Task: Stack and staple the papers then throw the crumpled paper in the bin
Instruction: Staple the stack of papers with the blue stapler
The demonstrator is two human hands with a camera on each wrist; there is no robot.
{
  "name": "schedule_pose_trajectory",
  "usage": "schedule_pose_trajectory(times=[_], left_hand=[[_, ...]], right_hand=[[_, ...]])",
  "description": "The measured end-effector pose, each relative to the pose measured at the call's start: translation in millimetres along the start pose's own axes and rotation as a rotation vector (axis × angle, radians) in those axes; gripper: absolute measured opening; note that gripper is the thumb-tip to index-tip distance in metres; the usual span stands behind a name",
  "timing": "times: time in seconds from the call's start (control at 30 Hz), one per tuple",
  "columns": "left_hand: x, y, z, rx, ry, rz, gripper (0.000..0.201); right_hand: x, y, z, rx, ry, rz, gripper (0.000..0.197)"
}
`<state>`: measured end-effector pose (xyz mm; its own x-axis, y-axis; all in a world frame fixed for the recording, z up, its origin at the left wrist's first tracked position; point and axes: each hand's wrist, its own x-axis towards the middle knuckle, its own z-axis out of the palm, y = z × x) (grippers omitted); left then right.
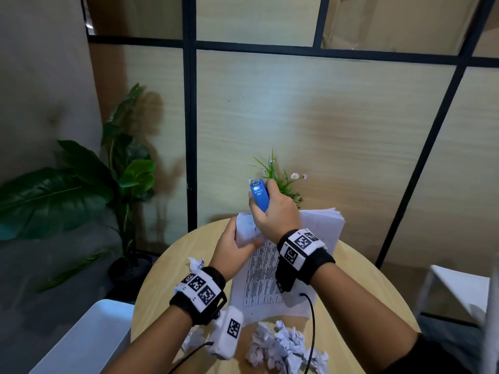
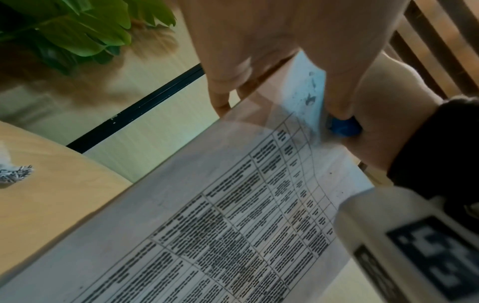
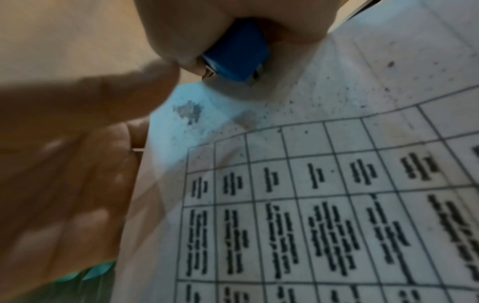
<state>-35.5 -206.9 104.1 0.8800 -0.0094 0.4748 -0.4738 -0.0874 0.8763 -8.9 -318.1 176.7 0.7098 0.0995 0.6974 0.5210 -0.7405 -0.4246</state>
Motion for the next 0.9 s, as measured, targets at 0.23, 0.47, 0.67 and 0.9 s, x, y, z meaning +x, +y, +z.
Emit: schedule_pose_trajectory(times=[0.23, 0.47, 0.67, 0.9], left_hand=[[10.1, -0.7, -1.9, -0.083, 0.085, -0.034, 0.012], [10.5, -0.9, 0.4, -0.134, 0.105, -0.051, 0.024], [14.3, -5.8, 0.7, -0.091, 0.081, -0.018, 0.038], [16.7, -6.9, -0.4, -0.073, 0.065, -0.019, 0.039]], right_hand=[[-2.7, -2.0, -1.6, 0.042, 0.025, -0.027, 0.028], [-5.2, -15.1, 3.0, 0.166, 0.001, -0.014, 0.027], [-5.1, -14.5, 11.2, 0.014, -0.078, -0.019, 0.021], [-5.1, -13.4, 10.9, -0.026, -0.077, 0.001, 0.023]])
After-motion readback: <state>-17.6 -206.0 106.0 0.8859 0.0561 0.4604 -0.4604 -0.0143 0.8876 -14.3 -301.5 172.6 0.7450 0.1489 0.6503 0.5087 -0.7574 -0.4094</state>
